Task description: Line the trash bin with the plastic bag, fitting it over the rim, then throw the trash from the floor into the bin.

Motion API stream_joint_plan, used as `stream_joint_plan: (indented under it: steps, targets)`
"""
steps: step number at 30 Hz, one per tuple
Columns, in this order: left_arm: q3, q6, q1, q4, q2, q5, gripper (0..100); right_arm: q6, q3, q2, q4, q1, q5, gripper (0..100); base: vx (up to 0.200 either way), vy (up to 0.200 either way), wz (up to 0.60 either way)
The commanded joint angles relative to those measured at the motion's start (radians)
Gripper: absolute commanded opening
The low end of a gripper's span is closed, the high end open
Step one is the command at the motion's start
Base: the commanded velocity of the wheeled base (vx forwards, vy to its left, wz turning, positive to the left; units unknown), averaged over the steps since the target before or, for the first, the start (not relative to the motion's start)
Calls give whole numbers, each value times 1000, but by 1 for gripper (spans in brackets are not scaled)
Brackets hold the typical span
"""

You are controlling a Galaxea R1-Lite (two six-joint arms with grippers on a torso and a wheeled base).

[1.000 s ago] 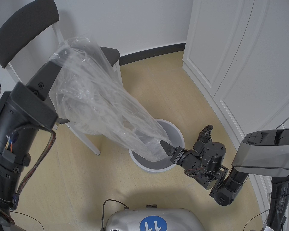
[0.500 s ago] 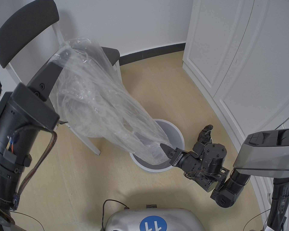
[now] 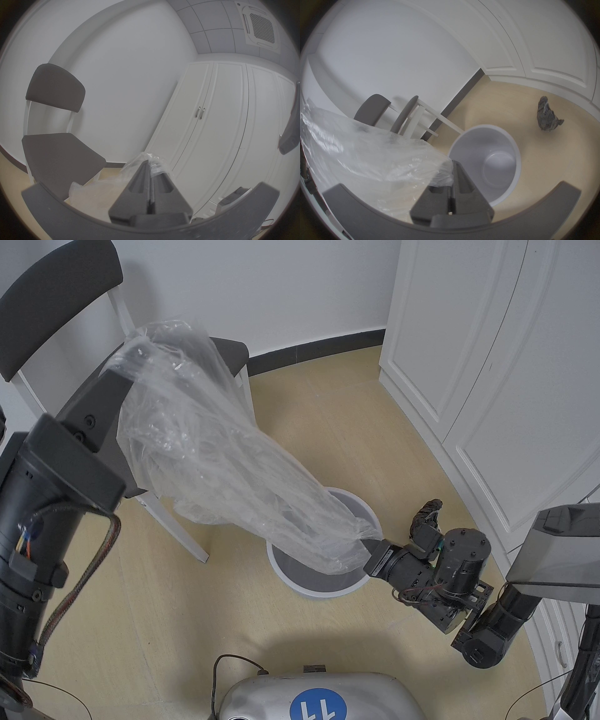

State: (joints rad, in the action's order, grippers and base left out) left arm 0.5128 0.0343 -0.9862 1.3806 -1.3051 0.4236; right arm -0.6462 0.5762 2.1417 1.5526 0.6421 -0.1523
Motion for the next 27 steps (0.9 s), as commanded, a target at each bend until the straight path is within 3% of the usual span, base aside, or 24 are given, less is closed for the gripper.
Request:
stream_joint_plan:
  steps: [1, 7, 12, 15, 27]
  targets:
    - [-10, -4, 1, -2, -19, 0, 0, 30, -10, -68, 18, -29, 4, 0, 0, 0, 0]
    - [-71, -4, 17, -3, -65, -6, 0, 120, -29, -148, 18, -45, 2, 0, 0, 0, 0]
    - [-94, -10, 41, -3, -118, -6, 0, 137, -16, -260, -146, -50, -10, 0, 0, 0, 0]
    - [-97, -30, 70, -3, -148, -16, 0, 137, 1, -341, -249, -65, -10, 0, 0, 0, 0]
    - [-146, -45, 230, 14, -319, -75, 0, 209, 17, -485, -356, -147, -10, 0, 0, 0, 0]
